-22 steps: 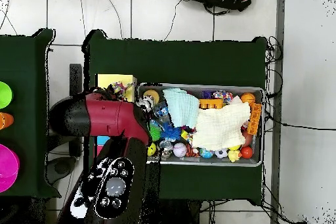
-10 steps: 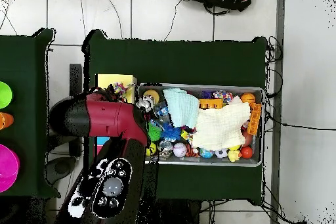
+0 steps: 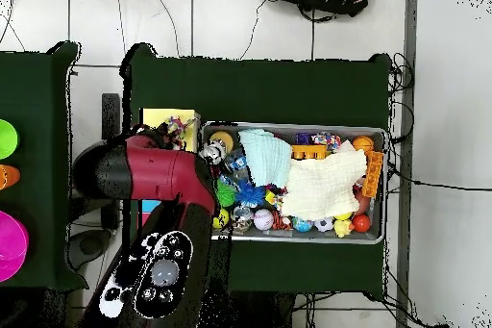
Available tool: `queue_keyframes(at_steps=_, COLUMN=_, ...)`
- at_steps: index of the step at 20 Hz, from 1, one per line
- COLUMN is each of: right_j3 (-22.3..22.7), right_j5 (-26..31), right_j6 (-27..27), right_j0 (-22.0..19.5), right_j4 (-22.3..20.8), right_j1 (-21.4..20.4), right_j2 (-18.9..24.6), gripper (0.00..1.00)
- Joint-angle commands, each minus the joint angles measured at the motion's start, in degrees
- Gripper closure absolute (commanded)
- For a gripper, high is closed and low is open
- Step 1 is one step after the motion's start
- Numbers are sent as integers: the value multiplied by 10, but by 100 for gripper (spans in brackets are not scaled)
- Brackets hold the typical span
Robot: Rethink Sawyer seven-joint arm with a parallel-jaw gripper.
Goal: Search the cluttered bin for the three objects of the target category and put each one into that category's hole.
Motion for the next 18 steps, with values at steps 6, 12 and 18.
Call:
queue_keyframes(at_steps=6, right_j3=22, right_j5=-41, right_j6=175, right_j0=36, right_j4=49, right_j1=58, right_j2=-23, gripper=100)
queue_keyframes(at_steps=12, right_j3=26, right_j5=-53, right_j6=165, right_j0=43, right_j4=66, right_j1=65, right_j2=-29, gripper=100)
queue_keyframes(at_steps=18, right_j3=52, right_j5=-59, right_j6=152, right_j0=43, right_j4=73, right_j1=45, right_j2=-14, gripper=100)
